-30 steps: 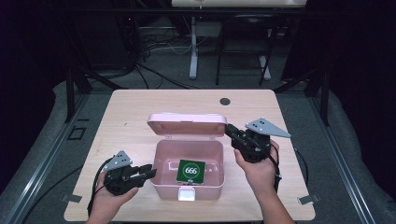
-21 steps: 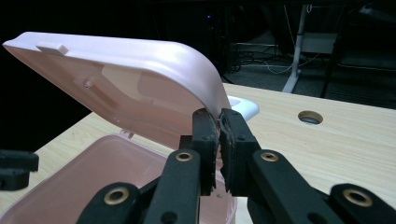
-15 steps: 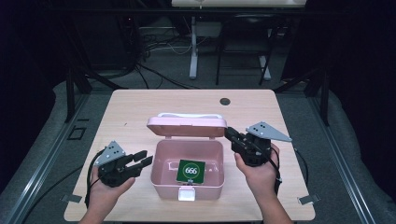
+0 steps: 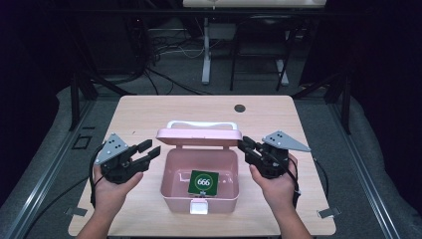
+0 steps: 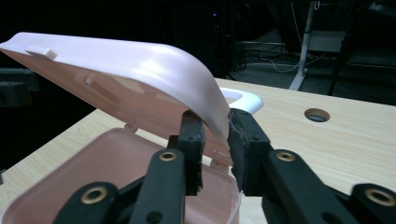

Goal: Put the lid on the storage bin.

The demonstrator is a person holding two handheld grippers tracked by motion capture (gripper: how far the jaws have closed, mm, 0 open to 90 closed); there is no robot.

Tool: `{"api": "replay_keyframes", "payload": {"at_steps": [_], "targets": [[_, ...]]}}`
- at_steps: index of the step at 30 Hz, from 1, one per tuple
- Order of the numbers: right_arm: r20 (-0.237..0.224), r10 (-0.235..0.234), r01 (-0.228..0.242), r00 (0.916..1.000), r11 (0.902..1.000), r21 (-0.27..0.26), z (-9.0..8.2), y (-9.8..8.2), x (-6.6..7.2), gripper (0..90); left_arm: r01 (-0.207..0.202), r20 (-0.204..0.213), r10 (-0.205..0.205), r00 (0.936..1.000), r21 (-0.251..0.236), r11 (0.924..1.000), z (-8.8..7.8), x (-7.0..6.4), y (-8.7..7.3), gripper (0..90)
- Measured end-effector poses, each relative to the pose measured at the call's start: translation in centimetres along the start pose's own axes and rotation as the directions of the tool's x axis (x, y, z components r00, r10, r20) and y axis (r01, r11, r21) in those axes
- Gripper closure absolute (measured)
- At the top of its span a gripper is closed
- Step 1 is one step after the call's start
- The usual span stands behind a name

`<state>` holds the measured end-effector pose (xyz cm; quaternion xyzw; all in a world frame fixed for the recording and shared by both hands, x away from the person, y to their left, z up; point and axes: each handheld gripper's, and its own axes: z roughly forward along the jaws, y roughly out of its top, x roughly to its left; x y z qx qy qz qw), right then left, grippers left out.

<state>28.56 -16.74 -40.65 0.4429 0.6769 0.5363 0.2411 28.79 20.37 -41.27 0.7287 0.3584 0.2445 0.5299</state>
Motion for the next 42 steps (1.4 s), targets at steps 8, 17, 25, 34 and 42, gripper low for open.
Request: {"api": "replay_keyframes", "payload": {"at_steps": [8,17,25,34,42], "targets": [[-0.009,-0.003,0.003,1.0,0.9999,-0.011,0.0,-0.1,0.0,69.5,-0.001,-0.014,0.001,0.9999,-0.021,0.9998,0.1,-0.2,1.0,58.6],[-0.01,-0.015,0.014,0.9998,0.9995,-0.026,-0.1,0.0,0.0,63.2,-0.004,-0.001,0.004,1.0,-0.03,0.9995,0.2,-0.2,1.9,61.3],[-0.01,-0.017,0.017,0.9998,0.9996,-0.025,-0.6,0.2,-0.2,63.9,-0.023,0.009,0.023,0.9997,-0.023,0.9995,0.5,-0.3,2.6,71.3],[0.0,-0.022,0.022,0.9997,0.9997,-0.011,-1.4,0.6,-0.4,71.2,-0.027,-0.002,0.027,0.9996,-0.02,0.9994,0.6,-0.2,2.9,76.1],[0.02,-0.023,0.024,0.9995,0.9996,-0.015,-1.7,0.8,-0.8,72.8,-0.025,0.004,0.026,0.9997,-0.02,0.9995,0.3,-0.3,2.6,76.8]]}}
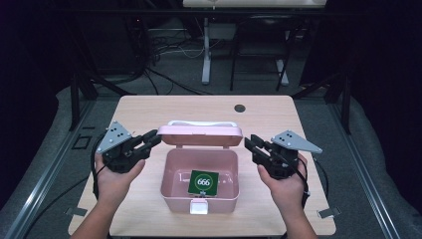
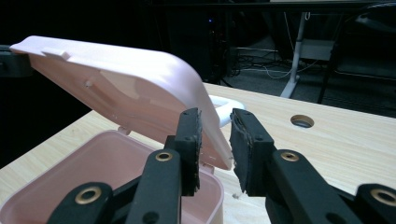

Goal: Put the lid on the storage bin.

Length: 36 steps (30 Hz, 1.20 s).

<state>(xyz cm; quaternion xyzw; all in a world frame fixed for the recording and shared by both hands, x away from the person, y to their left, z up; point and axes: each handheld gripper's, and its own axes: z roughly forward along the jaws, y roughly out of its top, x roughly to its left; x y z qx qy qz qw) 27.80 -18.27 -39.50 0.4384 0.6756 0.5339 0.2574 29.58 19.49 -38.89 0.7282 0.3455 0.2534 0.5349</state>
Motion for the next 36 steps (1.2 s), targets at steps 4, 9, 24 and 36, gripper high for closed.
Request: {"api": "replay_keyframes", "payload": {"at_steps": [4,9,24,36], "targets": [[0.006,0.009,-0.009,0.9999,0.9999,-0.005,0.0,0.0,-0.3,72.2,0.0,0.006,0.0,1.0,0.003,1.0,-0.2,-0.1,-0.2,76.7],[0.01,0.015,-0.015,0.9998,0.9999,-0.008,0.1,-0.1,-0.4,71.5,-0.002,0.01,0.002,0.9999,0.008,1.0,-0.5,-0.3,-0.4,76.3],[0.005,0.023,-0.023,0.9997,0.9997,-0.012,0.3,-0.2,-0.5,69.0,-0.011,0.032,0.01,0.9994,0.014,0.9998,-1.7,-0.9,-1.5,76.2],[0.002,0.028,-0.028,0.9996,0.9996,-0.01,0.4,-0.3,-0.5,68.1,-0.018,0.054,0.016,0.9984,0.029,0.9994,-2.5,-1.3,-2.2,75.6]]}}
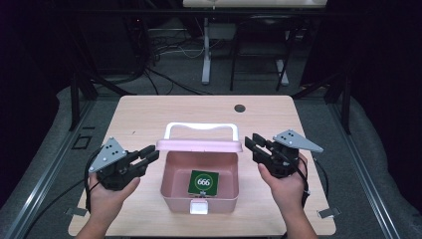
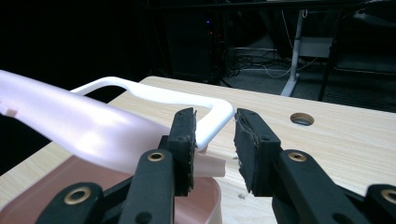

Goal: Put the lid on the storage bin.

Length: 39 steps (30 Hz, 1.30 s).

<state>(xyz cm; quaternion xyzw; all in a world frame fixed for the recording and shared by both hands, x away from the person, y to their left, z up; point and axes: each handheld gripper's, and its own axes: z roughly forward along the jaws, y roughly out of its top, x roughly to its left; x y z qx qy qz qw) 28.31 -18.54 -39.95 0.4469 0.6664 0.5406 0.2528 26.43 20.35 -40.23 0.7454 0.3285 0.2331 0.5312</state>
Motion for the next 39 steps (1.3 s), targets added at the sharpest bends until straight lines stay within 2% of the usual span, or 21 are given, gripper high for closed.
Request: {"api": "replay_keyframes", "payload": {"at_steps": [14,23,32,39], "targets": [[-0.001,0.004,-0.004,1.0,1.0,0.0,0.1,-0.1,-0.1,67.0,-0.003,0.018,0.003,0.9998,0.016,0.9999,-0.6,-0.5,-0.9,75.8],[0.004,0.016,-0.016,0.9999,0.9999,0.002,0.2,-0.4,-0.6,66.6,-0.007,0.028,0.006,0.9996,0.023,0.9997,-0.9,-0.7,-1.3,75.8],[0.002,0.011,-0.011,0.9999,0.9999,-0.008,0.1,-0.3,-0.4,66.3,-0.01,0.038,0.009,0.9992,0.042,0.9991,-1.3,-1.1,-2.3,75.8],[0.003,0.015,-0.015,0.9999,0.9999,0.006,0.4,-0.5,-0.6,66.1,-0.011,0.045,0.009,0.999,0.046,0.9989,-1.4,-1.3,-2.9,75.9]]}}
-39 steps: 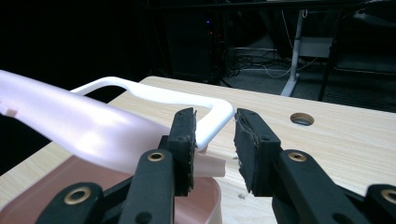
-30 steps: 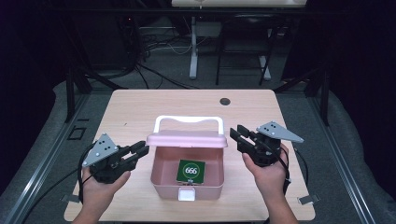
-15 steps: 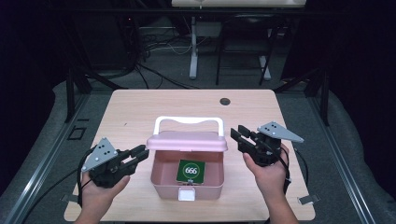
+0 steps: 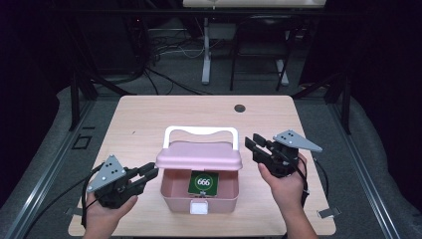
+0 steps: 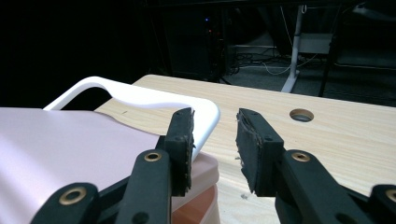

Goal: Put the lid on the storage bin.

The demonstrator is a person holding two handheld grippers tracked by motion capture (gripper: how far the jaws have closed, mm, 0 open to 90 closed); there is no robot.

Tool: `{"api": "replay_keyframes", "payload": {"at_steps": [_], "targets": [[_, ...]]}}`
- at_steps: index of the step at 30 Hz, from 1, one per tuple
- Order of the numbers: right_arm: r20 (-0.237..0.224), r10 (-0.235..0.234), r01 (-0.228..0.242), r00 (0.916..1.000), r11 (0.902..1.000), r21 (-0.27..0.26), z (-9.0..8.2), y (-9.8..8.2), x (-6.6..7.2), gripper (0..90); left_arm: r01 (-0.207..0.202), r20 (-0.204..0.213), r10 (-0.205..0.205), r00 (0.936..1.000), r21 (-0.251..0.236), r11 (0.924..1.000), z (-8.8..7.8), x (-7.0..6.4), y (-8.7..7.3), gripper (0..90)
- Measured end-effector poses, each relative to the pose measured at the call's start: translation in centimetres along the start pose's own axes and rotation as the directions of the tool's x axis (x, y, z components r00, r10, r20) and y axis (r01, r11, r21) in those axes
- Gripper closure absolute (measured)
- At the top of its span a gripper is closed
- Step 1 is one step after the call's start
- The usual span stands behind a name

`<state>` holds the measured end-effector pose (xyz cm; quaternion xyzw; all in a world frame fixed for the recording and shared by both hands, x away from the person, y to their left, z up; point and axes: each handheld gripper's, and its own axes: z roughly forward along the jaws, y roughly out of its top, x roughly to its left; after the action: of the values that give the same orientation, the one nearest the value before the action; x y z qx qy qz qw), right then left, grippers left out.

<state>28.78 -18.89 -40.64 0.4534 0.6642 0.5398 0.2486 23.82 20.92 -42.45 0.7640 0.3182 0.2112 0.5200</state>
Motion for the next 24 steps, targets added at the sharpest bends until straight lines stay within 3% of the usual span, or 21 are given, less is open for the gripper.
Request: {"api": "replay_keyframes", "payload": {"at_steps": [24], "targets": [[0.002,-0.009,0.009,1.0,1.0,-0.004,0.2,0.1,0.3,66.0,-0.015,0.018,0.014,0.9997,0.035,0.9993,-0.3,-1.0,-2.9,76.2]]}}
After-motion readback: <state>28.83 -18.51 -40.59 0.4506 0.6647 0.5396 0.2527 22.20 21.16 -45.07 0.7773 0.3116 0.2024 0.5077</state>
